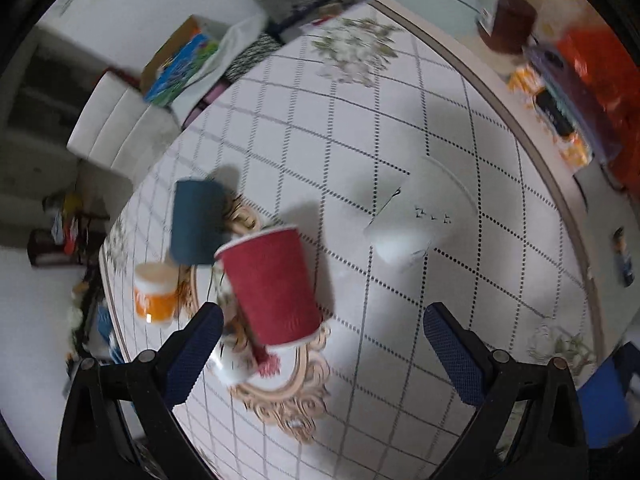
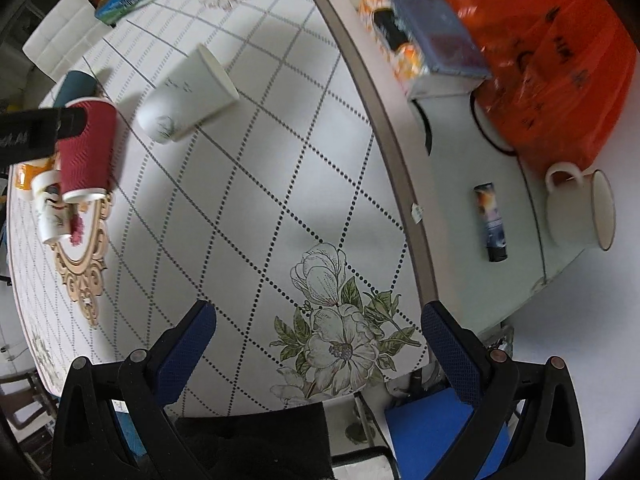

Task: Flip cup upside down
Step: 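Move the left tool toward the white paper cup lying on its side, then close the left gripper around the white paper cup's body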

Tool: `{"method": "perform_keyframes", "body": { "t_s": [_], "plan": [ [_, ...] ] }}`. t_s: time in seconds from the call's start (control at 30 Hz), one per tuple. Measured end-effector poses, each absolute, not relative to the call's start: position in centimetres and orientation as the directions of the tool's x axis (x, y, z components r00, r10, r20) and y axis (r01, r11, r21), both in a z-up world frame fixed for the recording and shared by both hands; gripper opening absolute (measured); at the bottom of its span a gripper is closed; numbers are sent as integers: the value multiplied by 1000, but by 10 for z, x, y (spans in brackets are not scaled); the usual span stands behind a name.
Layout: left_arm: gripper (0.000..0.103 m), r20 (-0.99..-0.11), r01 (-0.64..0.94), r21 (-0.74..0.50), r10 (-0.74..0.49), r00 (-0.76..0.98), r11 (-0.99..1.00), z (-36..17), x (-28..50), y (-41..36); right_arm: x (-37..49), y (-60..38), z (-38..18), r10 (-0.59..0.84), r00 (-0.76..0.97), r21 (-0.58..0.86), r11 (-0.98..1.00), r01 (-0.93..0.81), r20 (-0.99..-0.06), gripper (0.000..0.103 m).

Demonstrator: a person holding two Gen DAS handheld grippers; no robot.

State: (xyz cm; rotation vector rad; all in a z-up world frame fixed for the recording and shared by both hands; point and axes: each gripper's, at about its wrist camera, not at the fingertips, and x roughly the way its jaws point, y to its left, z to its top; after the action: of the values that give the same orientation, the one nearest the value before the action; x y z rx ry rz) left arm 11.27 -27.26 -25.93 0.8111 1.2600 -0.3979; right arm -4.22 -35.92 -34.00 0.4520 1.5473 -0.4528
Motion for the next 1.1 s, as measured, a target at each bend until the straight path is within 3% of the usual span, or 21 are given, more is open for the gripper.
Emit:
{"method": "perform_keyframes", "body": {
  "t_s": [0.3,0.87,1.0,1.1],
  "plan": [
    [102,-948,841,319,147,283,438,-303,114,-309,-38,-368,-378,33,-86,-20,835,550,-996,103],
    [98,-944,923,319,156,290,214,-349,109,-359,-38,-367,-394,51,-116,-25,818,575,-992,103],
    [77,-945,931,304,184,269,202,-362,111,-363,-37,-368,-394,46,-119,-31,813,581,-992,103],
    [75,-946,934,299,191,263,197,-367,112,-362,-33,-368,-394,47,-123,-34,809,586,-991,103]
  ]
}}
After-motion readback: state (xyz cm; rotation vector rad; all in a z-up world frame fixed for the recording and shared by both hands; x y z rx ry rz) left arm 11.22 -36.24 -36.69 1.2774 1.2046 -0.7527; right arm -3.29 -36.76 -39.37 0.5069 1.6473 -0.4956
